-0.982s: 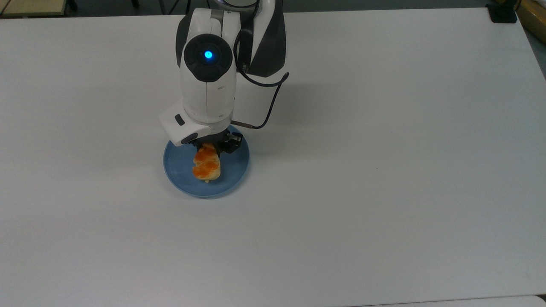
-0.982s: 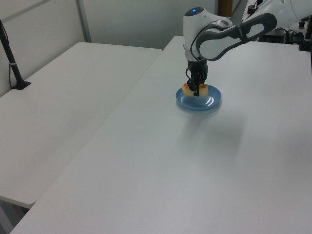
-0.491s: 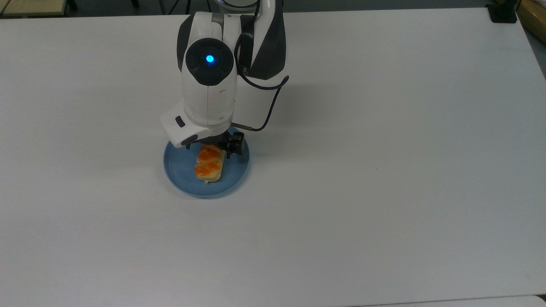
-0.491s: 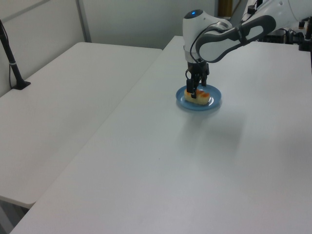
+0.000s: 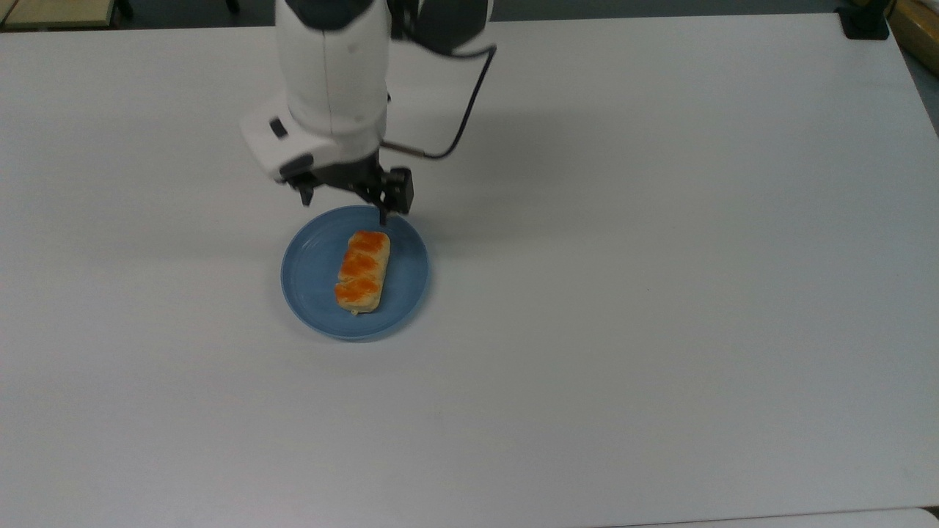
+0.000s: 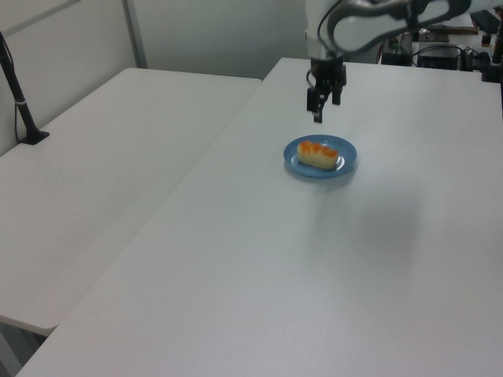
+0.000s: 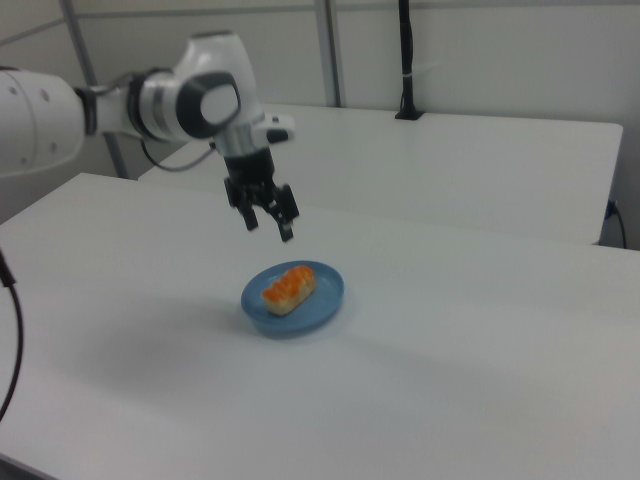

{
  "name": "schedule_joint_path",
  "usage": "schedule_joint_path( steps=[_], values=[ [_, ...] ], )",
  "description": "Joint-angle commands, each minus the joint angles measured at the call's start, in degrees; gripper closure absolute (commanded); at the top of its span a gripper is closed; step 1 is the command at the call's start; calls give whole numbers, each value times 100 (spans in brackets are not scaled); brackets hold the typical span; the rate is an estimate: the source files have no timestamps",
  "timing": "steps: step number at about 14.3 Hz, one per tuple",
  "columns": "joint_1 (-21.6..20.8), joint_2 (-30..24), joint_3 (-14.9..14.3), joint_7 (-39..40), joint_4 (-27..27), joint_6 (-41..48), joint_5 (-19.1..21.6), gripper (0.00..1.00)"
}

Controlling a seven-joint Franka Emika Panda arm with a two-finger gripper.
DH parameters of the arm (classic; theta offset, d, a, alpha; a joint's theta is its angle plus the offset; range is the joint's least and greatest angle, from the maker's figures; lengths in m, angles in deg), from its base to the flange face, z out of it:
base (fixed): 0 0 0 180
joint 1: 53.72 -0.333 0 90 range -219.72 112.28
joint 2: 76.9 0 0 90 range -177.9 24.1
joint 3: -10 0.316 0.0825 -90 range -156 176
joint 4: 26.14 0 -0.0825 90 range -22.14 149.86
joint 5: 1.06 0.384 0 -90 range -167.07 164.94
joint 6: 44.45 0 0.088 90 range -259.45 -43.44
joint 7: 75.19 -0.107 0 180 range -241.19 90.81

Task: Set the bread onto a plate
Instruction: 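Raise the open gripper up away from the plate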

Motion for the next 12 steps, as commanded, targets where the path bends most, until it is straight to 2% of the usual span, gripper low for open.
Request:
schedule_joint_path(
  steps=[1, 2, 4, 12],
  values=[
    [645, -907, 608, 413, 204, 544, 223, 0],
    [901, -1118, 785, 650, 204, 746, 407, 0],
    [1009, -1304, 805, 941, 213, 1062, 567, 0],
    [904, -1288, 770, 960, 248, 1029, 462, 0]
  ],
)
